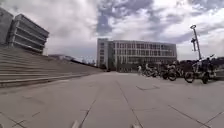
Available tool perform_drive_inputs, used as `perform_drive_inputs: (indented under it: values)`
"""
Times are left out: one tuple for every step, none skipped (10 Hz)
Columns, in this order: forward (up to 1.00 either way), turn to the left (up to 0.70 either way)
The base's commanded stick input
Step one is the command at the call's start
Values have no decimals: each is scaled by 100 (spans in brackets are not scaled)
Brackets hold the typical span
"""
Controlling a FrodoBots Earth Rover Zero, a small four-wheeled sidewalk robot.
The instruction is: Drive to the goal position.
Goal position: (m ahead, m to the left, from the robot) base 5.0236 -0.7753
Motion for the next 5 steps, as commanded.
perform_drive_inputs:
  values:
    - [100, 0]
    - [100, 0]
    - [100, 0]
    - [100, 0]
    - [100, 0]
